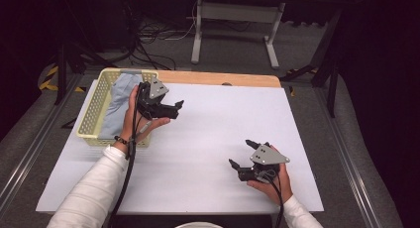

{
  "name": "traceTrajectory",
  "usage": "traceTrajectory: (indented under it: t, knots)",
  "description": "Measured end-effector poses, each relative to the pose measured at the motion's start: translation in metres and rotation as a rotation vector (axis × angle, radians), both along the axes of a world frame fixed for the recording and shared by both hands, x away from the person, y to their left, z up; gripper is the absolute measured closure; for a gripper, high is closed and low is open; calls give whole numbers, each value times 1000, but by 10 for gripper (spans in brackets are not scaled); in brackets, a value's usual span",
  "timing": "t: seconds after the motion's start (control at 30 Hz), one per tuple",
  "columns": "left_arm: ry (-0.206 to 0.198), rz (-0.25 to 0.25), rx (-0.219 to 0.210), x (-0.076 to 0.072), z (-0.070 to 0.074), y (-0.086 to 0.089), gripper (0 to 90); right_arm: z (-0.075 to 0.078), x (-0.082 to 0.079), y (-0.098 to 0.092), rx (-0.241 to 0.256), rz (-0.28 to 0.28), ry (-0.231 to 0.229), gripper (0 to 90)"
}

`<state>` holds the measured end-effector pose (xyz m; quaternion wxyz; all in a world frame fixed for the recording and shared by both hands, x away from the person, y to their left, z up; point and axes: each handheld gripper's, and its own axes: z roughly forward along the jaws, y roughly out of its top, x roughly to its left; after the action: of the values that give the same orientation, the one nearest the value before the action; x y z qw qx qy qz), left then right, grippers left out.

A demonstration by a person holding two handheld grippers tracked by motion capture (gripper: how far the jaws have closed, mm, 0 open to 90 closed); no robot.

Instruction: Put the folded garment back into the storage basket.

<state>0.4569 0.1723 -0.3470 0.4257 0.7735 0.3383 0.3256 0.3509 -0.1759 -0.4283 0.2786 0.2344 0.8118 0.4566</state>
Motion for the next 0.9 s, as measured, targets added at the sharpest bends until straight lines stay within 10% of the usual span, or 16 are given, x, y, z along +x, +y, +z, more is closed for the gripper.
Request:
traceTrajectory:
  t: [0.9]
  knots:
    - [-2, -91, 7, -22, -8, -19, 58, 0, -1, 2, -2, 12, 1, 172]
